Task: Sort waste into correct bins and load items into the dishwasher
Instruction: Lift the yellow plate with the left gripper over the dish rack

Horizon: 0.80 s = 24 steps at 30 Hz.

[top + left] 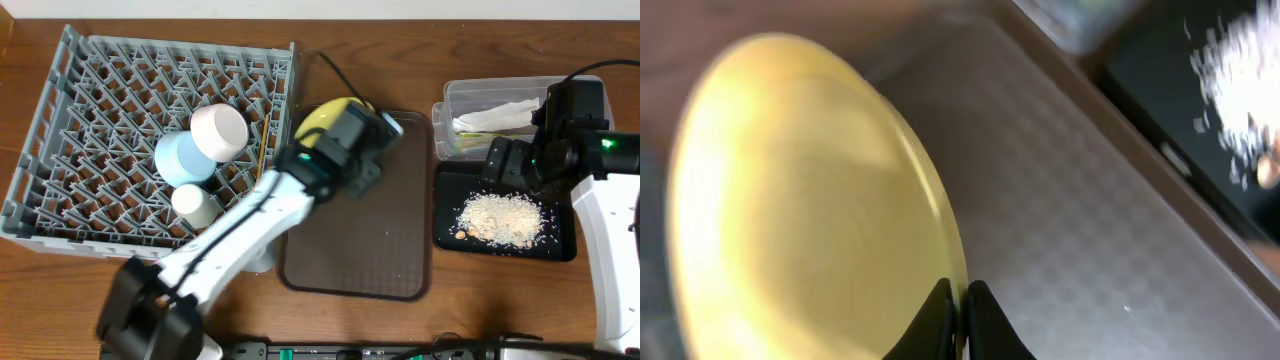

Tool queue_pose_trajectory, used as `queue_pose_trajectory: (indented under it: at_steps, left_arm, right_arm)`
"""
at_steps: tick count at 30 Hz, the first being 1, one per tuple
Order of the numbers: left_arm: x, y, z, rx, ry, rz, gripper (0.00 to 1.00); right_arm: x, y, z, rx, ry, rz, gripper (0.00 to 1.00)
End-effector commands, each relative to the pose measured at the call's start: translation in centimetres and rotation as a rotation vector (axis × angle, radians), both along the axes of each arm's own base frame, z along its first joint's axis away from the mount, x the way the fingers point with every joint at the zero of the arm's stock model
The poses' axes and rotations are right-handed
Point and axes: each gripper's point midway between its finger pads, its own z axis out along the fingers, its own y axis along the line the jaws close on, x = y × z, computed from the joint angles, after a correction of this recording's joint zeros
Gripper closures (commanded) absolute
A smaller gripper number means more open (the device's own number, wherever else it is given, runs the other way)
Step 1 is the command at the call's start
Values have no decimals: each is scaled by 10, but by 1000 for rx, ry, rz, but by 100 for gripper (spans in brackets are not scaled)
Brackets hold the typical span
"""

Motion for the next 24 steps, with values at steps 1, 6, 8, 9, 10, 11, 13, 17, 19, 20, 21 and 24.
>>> queue_pose_trajectory:
  at_steps: [1,6,8,9,10,11,13,17,19,20,21,24]
  left_arm:
    - [18,33,33,-82,-37,153,92]
    - [26,57,63,-232,-13,178,92]
    - [29,65,69,-290,12,177,92]
    - [32,71,71,-318,29,196,92]
    - [35,78,72,-344,46,221,92]
    - [37,84,72,-369,63,241,92]
    - [41,95,75,-417,89,258,92]
    - [44,108,85,-516,122,239,92]
    - [42,109,92,-572,141,205,92]
    - [40,108,97,-612,156,177,92]
    - [38,108,100,-630,163,163,92]
    - [33,105,110,-699,183,105,92]
  right_arm:
    - [2,0,8,3,-24,-1,1]
    - [2,0,8,3,-24,-1,1]
    - [2,0,8,3,-24,-1,1]
    - [2,0,8,3,-24,-1,1]
    - [2,0,8,3,-24,-1,1]
    - [2,1,8,4,-24,-1,1]
    - [2,0,8,3,-25,-1,1]
    - [2,0,8,3,-25,-1,1]
    - [3,0,8,3,-25,-1,1]
    - [3,0,8,3,-25,-1,1]
    - [3,0,8,3,-25,-1,1]
    - [2,0,8,3,-25,-1,1]
